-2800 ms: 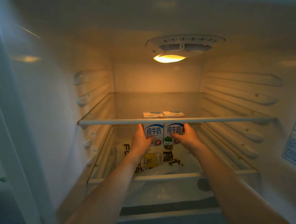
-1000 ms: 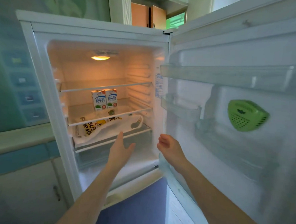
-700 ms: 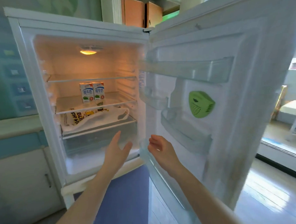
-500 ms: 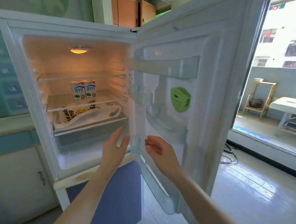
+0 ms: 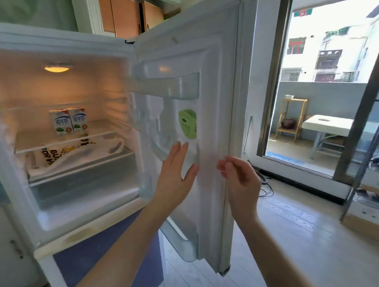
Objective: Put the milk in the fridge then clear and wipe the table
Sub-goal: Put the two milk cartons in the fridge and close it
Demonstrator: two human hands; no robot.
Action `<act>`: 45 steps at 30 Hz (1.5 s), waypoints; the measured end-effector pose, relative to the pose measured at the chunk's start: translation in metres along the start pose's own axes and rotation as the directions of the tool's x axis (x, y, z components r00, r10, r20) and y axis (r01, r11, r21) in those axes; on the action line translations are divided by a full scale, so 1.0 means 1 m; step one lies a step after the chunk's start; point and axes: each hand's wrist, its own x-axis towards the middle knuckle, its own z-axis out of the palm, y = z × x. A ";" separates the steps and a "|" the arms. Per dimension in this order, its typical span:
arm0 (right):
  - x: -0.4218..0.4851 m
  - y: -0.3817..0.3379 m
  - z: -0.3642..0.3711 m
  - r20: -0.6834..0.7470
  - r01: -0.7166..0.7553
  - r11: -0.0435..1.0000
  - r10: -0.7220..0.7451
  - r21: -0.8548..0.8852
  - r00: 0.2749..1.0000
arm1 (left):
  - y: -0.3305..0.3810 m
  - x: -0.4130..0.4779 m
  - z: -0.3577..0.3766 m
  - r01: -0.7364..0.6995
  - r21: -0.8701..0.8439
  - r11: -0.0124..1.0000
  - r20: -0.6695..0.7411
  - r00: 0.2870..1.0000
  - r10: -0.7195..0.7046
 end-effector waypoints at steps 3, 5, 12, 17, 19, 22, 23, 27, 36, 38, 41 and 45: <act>0.013 -0.008 -0.011 -0.160 -0.065 0.998 0.069 0.025 0.985 | 0.006 0.001 0.007 0.027 0.022 0.999 0.088 0.996 -0.029; 0.024 -0.005 -0.017 -0.097 -0.203 0.978 0.206 0.037 0.974 | 0.009 0.000 0.010 0.030 0.038 0.999 0.108 0.994 -0.034; 0.035 0.004 -0.019 0.132 -0.284 0.957 0.290 -0.063 0.948 | 0.010 0.000 0.009 0.022 0.062 0.998 0.110 0.994 -0.028; 0.034 0.007 -0.022 0.106 -0.315 0.949 0.313 -0.005 0.944 | 0.007 -0.002 0.008 0.043 0.048 0.998 0.069 0.997 -0.046; 0.034 0.010 -0.020 0.087 -0.320 0.947 0.318 0.010 0.944 | 0.008 -0.005 0.006 0.064 0.049 0.997 0.051 0.997 -0.066; 0.031 0.011 -0.016 0.091 -0.319 0.947 0.315 0.035 0.945 | 0.008 -0.009 -0.001 0.084 0.060 0.995 0.015 0.996 -0.085; 0.029 0.010 -0.014 0.103 -0.313 0.949 0.307 0.046 0.946 | 0.009 -0.010 -0.005 0.094 0.061 0.994 0.009 0.995 -0.095; 0.018 0.007 -0.007 0.170 -0.283 0.953 0.263 0.111 0.950 | 0.011 -0.014 -0.017 0.149 0.040 0.988 -0.038 0.988 -0.148; -0.009 0.017 0.036 0.311 -0.262 0.948 0.197 0.182 0.930 | -0.012 -0.032 -0.054 0.204 0.023 0.979 -0.162 0.967 -0.198; -0.015 0.018 0.046 0.332 -0.261 0.941 0.180 0.217 0.926 | -0.013 -0.037 -0.064 0.195 0.017 0.981 -0.174 0.966 -0.189; -0.025 0.020 0.063 0.365 -0.267 0.938 0.174 0.222 0.915 | -0.011 -0.046 -0.079 0.163 -0.063 0.985 -0.171 0.970 -0.172; -0.041 0.021 0.086 0.437 -0.235 0.952 0.130 0.196 0.890 | -0.015 -0.055 -0.098 0.190 -0.136 0.972 -0.177 0.961 -0.213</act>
